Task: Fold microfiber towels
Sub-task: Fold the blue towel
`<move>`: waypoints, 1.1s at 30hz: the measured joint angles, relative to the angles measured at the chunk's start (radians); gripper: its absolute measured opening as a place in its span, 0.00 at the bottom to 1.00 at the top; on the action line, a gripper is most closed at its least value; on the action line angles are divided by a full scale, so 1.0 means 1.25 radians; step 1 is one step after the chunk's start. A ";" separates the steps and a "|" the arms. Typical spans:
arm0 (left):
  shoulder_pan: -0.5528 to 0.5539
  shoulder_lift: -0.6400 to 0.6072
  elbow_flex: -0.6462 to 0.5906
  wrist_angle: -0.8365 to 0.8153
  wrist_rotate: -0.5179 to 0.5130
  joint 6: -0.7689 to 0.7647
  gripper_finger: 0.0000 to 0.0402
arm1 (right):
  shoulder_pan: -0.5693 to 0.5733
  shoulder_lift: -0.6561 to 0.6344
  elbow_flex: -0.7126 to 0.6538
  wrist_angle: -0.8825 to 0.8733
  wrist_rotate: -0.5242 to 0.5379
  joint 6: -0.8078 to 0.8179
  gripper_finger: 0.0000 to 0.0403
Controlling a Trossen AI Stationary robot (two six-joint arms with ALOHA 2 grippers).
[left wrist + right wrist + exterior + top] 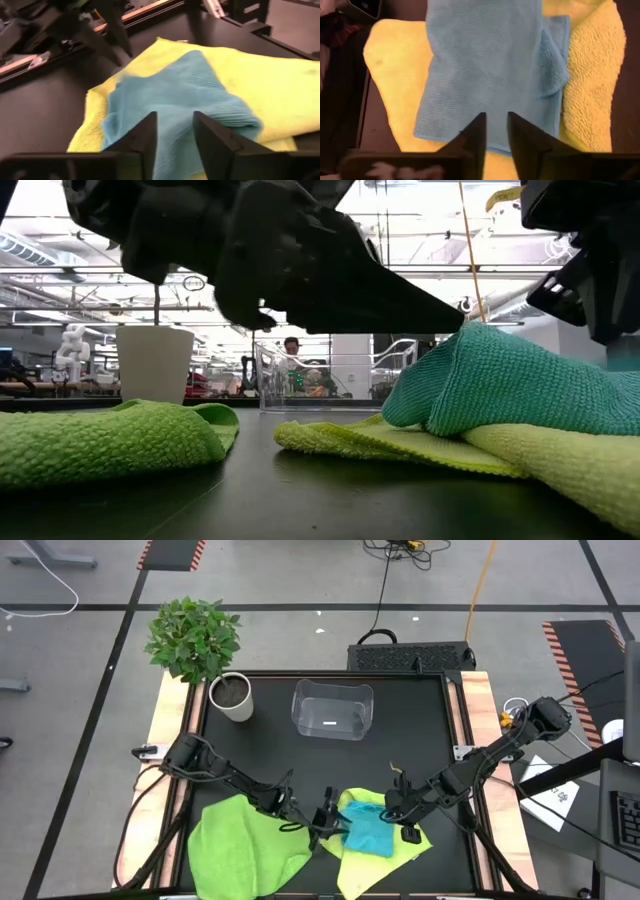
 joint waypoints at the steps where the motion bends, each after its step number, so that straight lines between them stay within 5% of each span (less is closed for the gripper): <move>1: -0.007 0.000 0.000 -0.003 0.000 0.007 0.36 | 0.000 0.000 0.000 0.005 0.000 -0.003 0.22; 11: -0.056 -0.032 0.011 -0.021 0.013 -0.128 0.51 | 0.037 0.007 0.000 0.040 0.007 0.051 0.54; 21: -0.074 -0.031 0.010 -0.034 -0.002 -0.171 0.52 | 0.149 0.143 0.001 0.228 0.004 0.129 0.53; 33: -0.063 -0.031 0.010 -0.036 -0.028 -0.182 0.52 | 0.154 0.284 0.050 0.227 0.041 0.171 0.52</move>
